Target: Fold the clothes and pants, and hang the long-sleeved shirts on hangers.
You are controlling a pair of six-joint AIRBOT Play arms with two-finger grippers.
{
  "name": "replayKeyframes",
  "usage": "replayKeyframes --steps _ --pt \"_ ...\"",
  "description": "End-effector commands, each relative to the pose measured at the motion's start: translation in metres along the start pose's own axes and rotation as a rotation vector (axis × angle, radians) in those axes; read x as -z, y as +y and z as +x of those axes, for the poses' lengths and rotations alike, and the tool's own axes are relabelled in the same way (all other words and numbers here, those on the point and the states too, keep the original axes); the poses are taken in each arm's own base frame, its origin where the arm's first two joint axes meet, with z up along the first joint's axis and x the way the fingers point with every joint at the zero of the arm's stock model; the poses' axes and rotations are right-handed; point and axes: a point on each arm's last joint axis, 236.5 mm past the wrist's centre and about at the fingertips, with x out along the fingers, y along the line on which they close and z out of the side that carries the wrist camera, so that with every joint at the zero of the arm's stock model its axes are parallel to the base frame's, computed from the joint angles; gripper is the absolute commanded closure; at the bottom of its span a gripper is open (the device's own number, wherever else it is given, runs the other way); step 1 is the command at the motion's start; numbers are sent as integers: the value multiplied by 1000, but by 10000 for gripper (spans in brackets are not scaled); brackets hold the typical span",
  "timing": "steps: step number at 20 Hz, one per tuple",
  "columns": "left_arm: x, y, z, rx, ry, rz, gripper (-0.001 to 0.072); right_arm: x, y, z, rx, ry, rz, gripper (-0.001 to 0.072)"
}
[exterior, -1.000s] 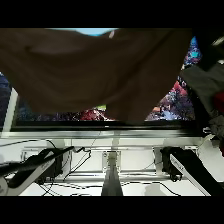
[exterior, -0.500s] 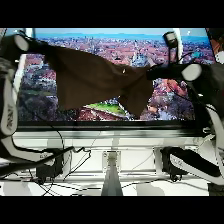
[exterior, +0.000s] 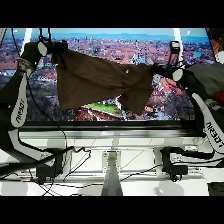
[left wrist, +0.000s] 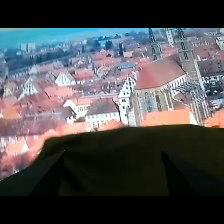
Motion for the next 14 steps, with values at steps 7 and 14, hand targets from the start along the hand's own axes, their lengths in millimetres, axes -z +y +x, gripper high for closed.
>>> replayKeyframes --steps 7,14 --pt "89 48 -137 22 521 -86 184 126 -19 -44 -358 561 -15 263" --pt "178 89 -178 42 686 -384 183 132 35 -36 -562 465 -494 201"
